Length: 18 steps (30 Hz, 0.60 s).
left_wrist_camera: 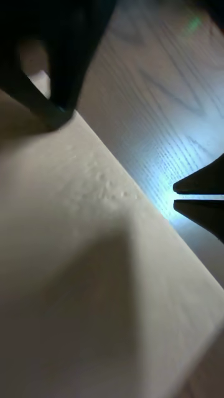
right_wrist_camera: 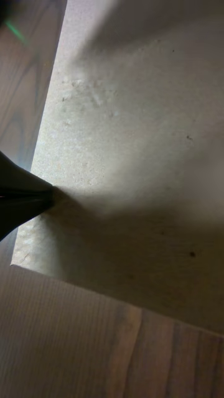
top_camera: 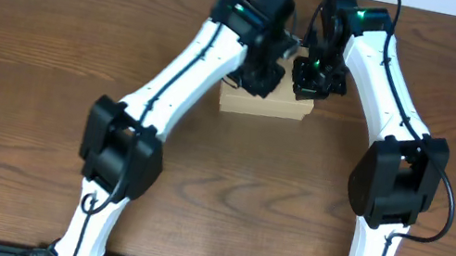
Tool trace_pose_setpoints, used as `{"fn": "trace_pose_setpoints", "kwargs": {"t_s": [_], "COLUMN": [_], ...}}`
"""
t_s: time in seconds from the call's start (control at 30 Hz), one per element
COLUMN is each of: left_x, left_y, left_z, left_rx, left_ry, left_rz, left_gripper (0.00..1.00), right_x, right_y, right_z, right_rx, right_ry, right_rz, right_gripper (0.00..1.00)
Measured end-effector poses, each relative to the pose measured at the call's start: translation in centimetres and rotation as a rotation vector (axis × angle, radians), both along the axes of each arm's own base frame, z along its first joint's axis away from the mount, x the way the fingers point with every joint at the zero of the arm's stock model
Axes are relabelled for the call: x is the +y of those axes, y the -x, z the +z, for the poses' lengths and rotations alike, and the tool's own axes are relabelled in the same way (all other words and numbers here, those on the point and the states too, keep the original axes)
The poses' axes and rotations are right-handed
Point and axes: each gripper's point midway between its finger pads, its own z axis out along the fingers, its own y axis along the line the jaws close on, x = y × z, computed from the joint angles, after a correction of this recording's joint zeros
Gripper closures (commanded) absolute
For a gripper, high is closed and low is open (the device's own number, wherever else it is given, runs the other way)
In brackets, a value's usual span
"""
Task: Pack container
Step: 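Press down on the lid's left and right edges with both grippers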
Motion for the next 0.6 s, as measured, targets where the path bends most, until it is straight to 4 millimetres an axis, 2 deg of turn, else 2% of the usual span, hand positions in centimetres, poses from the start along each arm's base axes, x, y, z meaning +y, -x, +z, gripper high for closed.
{"fn": "trace_pose_setpoints", "kwargs": {"t_s": [0.17, 0.4, 0.6], "left_x": [0.4, 0.9, 2.6], "left_y": [0.6, 0.6, -0.1], "left_z": [-2.8, -2.9, -2.8], "left_rx": [0.081, 0.097, 0.118], "left_ry": [-0.043, -0.048, -0.049], "left_rz": [0.011, 0.03, 0.076], "left_gripper": [0.94, 0.95, 0.94], "right_x": [0.0, 0.0, -0.2], "right_y": [0.1, 0.2, 0.6], "right_z": [0.0, 0.0, 0.2], "right_rx": [0.004, 0.006, 0.023], "right_ry": [0.001, 0.001, 0.004], "right_rz": [0.0, 0.002, 0.007], "right_gripper": [0.99, 0.99, 0.99]}}
